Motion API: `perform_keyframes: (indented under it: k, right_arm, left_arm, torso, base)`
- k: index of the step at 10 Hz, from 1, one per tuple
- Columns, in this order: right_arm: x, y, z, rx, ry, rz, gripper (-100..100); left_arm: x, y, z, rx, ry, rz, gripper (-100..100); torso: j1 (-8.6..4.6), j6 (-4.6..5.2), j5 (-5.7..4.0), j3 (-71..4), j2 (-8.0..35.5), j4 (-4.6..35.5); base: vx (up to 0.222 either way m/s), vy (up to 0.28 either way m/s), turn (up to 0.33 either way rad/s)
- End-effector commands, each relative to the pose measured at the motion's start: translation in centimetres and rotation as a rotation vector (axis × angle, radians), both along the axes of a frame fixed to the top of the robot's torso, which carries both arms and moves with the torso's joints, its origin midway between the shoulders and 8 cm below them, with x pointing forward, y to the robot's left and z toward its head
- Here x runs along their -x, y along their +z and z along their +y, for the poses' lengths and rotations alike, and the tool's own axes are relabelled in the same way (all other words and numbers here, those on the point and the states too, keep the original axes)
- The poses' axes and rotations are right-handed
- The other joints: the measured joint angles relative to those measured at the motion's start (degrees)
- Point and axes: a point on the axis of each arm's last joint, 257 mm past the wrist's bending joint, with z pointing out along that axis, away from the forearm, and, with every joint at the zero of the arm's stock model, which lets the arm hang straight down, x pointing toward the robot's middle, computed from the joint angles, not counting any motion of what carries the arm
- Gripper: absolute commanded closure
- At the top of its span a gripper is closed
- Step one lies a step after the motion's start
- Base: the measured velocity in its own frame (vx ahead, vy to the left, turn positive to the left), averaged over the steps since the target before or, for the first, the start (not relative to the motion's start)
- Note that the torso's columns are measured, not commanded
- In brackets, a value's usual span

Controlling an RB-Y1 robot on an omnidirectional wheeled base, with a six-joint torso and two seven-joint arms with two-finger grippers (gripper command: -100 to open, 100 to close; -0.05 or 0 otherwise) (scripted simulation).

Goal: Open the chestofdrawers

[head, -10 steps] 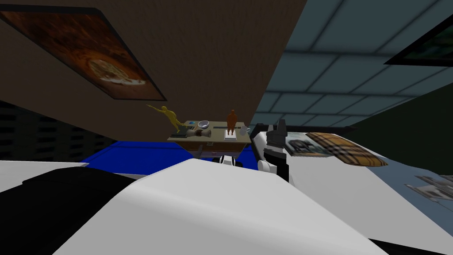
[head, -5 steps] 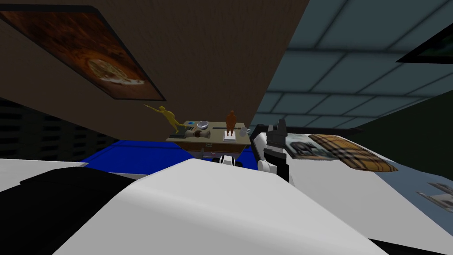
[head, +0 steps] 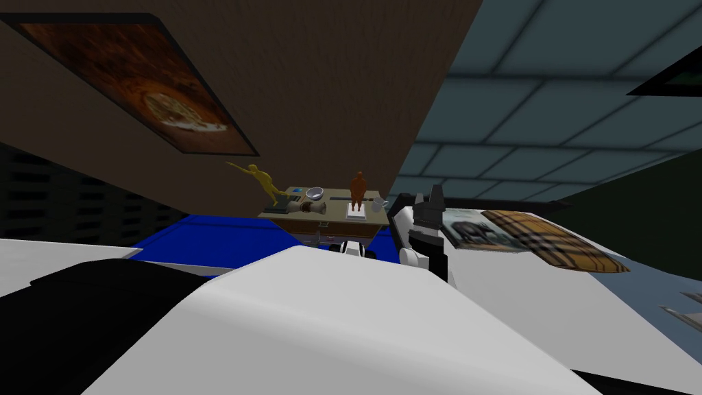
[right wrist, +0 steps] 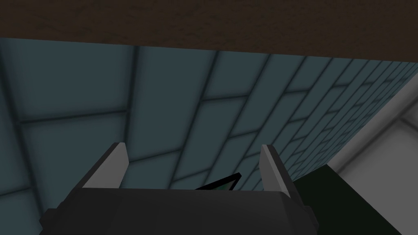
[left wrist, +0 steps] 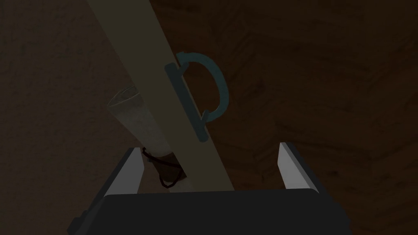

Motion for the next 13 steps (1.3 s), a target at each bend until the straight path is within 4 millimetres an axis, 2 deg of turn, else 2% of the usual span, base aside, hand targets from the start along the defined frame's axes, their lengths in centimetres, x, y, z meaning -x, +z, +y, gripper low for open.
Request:
perform_keyframes:
  k: [1, 4, 5, 6, 11, 12, 13]
  right_arm:
    - [0.0, 0.0, 0.0, 0.0, 0.0, 0.0, 0]
    - [0.0, 0.0, 0.0, 0.0, 0.0, 0.0, 0]
    - [0.0, 0.0, 0.0, 0.0, 0.0, 0.0, 0]
    - [0.0, 0.0, 0.0, 0.0, 0.0, 0.0, 0]
    - [0.0, 0.0, 0.0, 0.0, 0.0, 0.0, 0]
    - [0.0, 0.0, 0.0, 0.0, 0.0, 0.0, 0]
    - [0.0, 0.0, 0.0, 0.0, 0.0, 0.0, 0]
  left_arm:
    - [-1.1, 0.4, 0.7, -0.001, 0.001, 0.0, -100]
    - [-2.8, 1.1, 1.7, -0.001, 0.002, 0.0, -100]
    - [-2.4, 1.0, 1.4, -0.001, 0.001, -0.002, -100]
    - [-1.7, 0.6, 1.0, -0.001, 0.001, 0.0, 100]
    - [0.0, 0.0, 0.0, 0.0, 0.0, 0.0, 100]
    - [-0.2, 0.0, 0.2, 0.001, 0.0, 0.002, 100]
    - [-0.1, 0.1, 1.2, -0.029, -0.011, 0.006, -100]
  torso:
    - [-0.02, 0.0, 0.0, 0.0, -0.01, 0.0]
    - [-0.06, -0.01, -0.01, -0.02, -0.03, -0.01]
    - [-0.04, 0.0, 0.0, -0.01, -0.03, -0.01]
    - [0.01, -0.01, 0.01, -0.01, -0.02, -0.01]
    - [-0.06, -0.01, -0.01, -0.01, -0.02, -0.01]
    - [-0.06, 0.0, -0.01, -0.02, -0.03, -0.01]
    - [-0.08, 0.0, -0.01, -0.02, -0.03, -0.01]
  base:
    - [0.001, -0.022, -0.004]
    - [0.002, -0.028, -0.003]
    - [0.001, -0.013, -0.001]
    - [-0.002, 0.011, 0.003]
    - [-0.002, 0.023, 0.002]
    - [0.0, 0.007, 0.0]
    - [0.0, 0.0, 0.0]
